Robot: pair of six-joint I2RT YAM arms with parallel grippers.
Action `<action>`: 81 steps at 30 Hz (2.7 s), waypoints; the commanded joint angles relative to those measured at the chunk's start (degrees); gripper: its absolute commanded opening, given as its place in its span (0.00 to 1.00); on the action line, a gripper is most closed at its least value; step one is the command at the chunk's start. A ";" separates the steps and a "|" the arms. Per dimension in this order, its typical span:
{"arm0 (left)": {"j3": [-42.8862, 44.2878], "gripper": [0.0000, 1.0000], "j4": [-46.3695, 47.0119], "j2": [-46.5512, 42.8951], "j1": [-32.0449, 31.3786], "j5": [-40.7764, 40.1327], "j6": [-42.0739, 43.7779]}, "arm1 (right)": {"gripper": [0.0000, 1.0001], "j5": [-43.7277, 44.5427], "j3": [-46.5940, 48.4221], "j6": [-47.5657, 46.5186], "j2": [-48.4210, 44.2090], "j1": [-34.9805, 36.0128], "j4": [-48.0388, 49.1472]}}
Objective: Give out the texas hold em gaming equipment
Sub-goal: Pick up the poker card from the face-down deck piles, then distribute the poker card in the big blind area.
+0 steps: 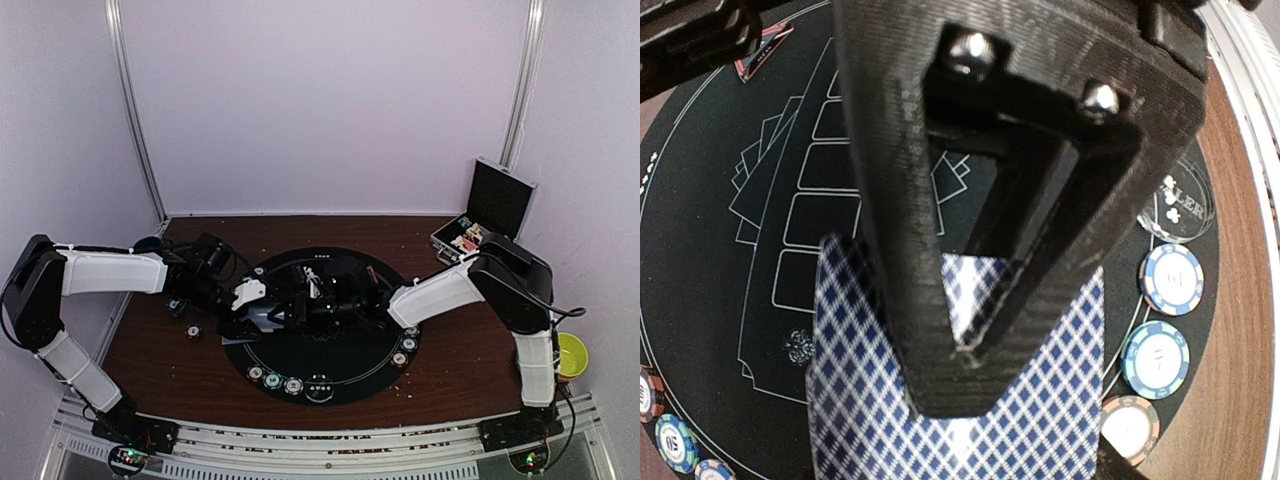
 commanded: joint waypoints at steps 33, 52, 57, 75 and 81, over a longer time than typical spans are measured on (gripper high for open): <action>1.32 0.40 0.69 0.04 0.28 1.25 0.33 | 0.00 -3.75 -16.76 -4.33 -18.58 -10.46 -4.56; 0.73 0.40 0.20 -0.90 0.27 2.26 0.42 | 0.00 -3.39 -25.69 -17.77 -28.63 -32.42 -21.05; 0.54 0.40 0.09 -1.09 0.28 2.33 0.43 | 0.00 -0.45 -24.51 -19.20 -27.65 -35.25 -24.34; 0.46 0.40 -0.20 -1.87 0.28 3.12 0.67 | 0.00 -4.26 -17.57 -20.91 -17.06 -40.09 -26.88; 0.52 0.40 -0.32 -1.75 0.23 3.23 0.67 | 0.02 -3.31 -15.15 -22.47 -15.04 -40.11 -29.12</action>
